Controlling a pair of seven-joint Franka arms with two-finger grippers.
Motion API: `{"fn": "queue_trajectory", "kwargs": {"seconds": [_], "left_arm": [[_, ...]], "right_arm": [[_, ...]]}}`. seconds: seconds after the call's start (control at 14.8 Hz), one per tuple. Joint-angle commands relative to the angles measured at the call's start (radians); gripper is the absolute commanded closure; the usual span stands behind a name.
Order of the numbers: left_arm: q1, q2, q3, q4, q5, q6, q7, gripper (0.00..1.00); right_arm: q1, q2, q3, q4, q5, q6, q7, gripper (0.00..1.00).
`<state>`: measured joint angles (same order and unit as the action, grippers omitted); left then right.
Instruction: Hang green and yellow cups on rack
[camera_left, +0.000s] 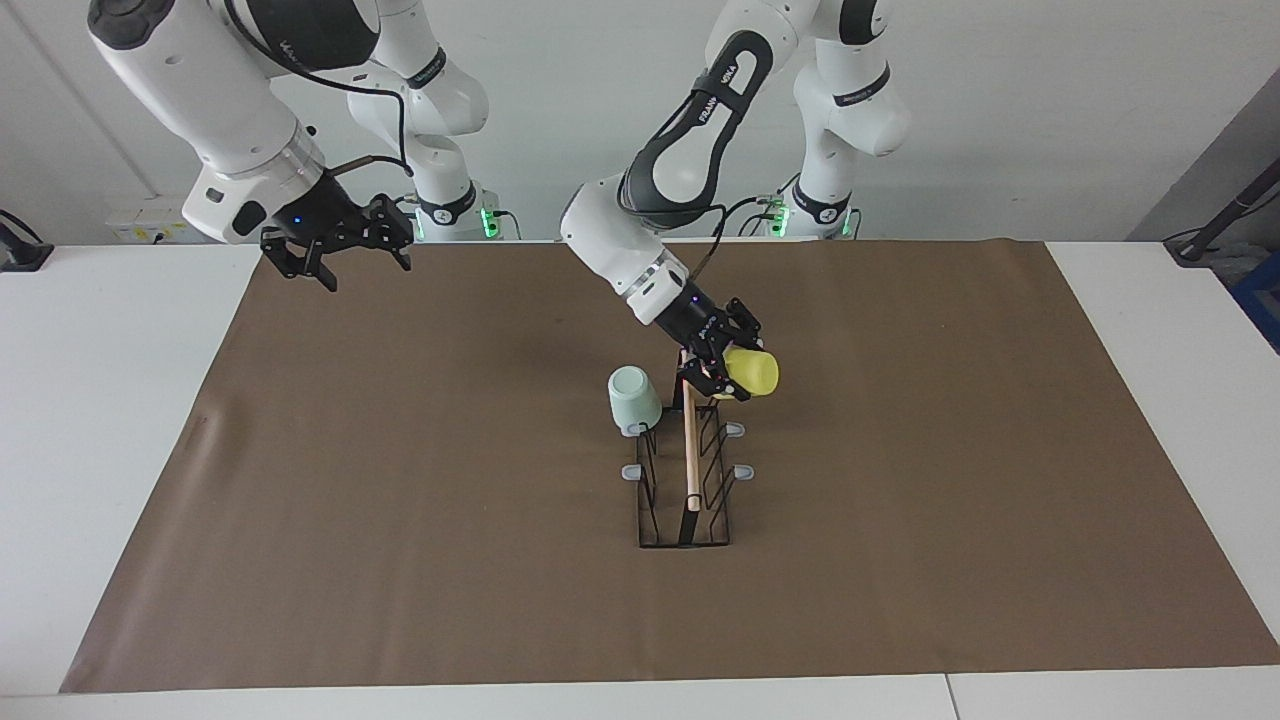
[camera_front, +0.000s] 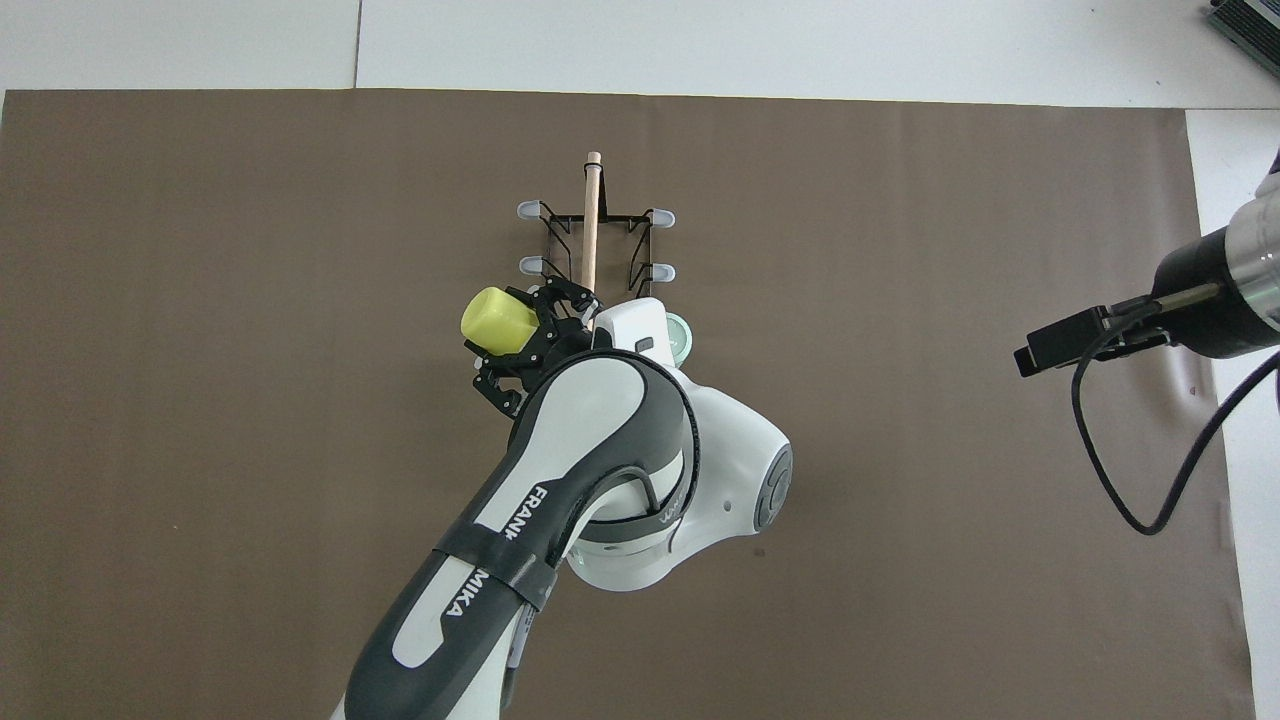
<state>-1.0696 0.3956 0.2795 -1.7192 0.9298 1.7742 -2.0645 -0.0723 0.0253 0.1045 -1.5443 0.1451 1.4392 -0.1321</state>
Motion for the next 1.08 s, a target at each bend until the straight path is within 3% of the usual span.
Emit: {"fn": "queue_trajectory", "kwargs": {"seconds": [0.0, 0.07, 0.2, 0.27, 0.54, 0.81, 1.01], "left_arm": [[-0.019, 0.011, 0.015, 0.007, -0.011, 0.014, -0.037, 1.00], [-0.021, 0.011, 0.015, 0.010, -0.012, 0.014, -0.042, 1.00], [-0.021, 0.011, 0.017, 0.016, -0.016, 0.010, -0.045, 0.13], [-0.023, 0.011, 0.017, 0.020, -0.016, 0.008, -0.045, 0.00], [-0.023, 0.011, 0.017, 0.024, -0.016, -0.002, -0.042, 0.00], [-0.001, 0.009, 0.018, 0.072, -0.016, -0.009, -0.017, 0.00], [0.063, -0.049, 0.018, 0.102, -0.069, 0.008, 0.091, 0.00]], "right_arm": [[-0.020, -0.027, 0.003, -0.016, -0.024, -0.023, 0.035, 0.00], [-0.023, -0.034, 0.000, -0.028, -0.027, -0.022, 0.036, 0.00], [-0.040, -0.048, -0.002, -0.051, -0.038, -0.023, 0.031, 0.00], [-0.041, -0.048, -0.002, -0.051, -0.038, -0.023, 0.034, 0.00], [-0.041, -0.047, -0.008, -0.050, -0.048, -0.016, 0.038, 0.00], [-0.008, -0.041, 0.012, -0.040, -0.130, 0.061, 0.181, 0.00], [-0.003, -0.044, 0.024, -0.051, -0.133, 0.121, 0.281, 0.00]]}}
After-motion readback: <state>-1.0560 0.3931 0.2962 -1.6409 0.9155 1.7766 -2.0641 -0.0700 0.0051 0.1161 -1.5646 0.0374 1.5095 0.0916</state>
